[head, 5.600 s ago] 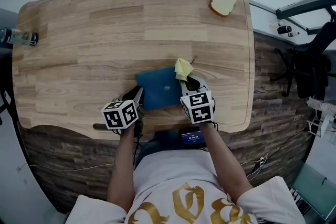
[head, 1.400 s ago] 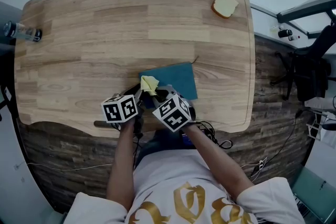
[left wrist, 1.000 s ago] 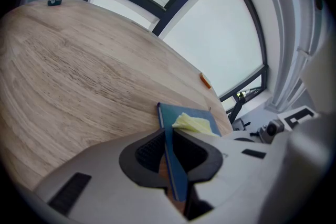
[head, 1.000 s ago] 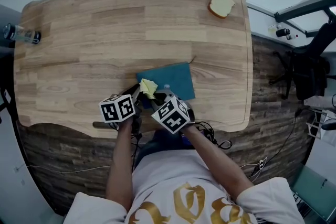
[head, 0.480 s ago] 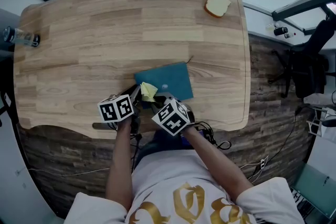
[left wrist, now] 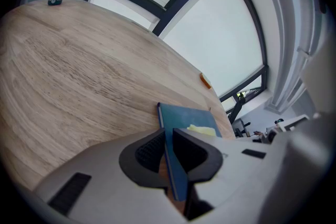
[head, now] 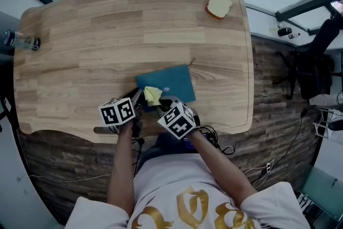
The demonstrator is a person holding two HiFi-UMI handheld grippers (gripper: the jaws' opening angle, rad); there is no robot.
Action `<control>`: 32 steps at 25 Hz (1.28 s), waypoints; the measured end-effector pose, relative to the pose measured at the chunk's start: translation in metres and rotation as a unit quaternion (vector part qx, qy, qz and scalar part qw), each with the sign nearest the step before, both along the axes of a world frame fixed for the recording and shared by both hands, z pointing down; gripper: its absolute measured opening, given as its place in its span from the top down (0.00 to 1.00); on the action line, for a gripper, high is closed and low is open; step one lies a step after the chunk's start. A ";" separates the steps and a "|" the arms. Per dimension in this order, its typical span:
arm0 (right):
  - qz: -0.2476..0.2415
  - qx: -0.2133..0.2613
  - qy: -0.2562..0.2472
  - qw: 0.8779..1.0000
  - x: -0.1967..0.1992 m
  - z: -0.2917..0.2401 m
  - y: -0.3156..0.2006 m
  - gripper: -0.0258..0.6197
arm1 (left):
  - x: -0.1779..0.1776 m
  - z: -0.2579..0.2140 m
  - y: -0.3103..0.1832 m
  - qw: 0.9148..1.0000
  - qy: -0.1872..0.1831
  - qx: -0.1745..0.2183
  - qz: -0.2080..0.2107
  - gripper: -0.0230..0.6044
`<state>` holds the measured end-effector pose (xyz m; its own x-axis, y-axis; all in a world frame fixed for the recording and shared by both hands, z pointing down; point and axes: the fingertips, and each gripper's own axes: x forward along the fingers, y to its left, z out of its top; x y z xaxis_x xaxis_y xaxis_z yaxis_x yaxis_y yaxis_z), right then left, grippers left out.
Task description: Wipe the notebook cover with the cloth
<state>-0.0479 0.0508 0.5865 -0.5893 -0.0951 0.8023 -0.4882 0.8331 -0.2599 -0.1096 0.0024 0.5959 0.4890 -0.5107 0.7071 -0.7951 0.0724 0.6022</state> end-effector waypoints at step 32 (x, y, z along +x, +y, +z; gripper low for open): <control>0.119 0.027 0.014 0.992 0.083 -0.002 -0.035 0.90 | -0.001 -0.005 -0.003 1.000 -0.009 0.009 0.001 0.87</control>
<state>0.0347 0.0155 0.5845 -0.5229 -0.2720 0.8078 -0.6796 0.7050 -0.2025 -0.1104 -0.0007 0.5913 0.4777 -0.5225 0.7062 -0.8054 0.0606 0.5896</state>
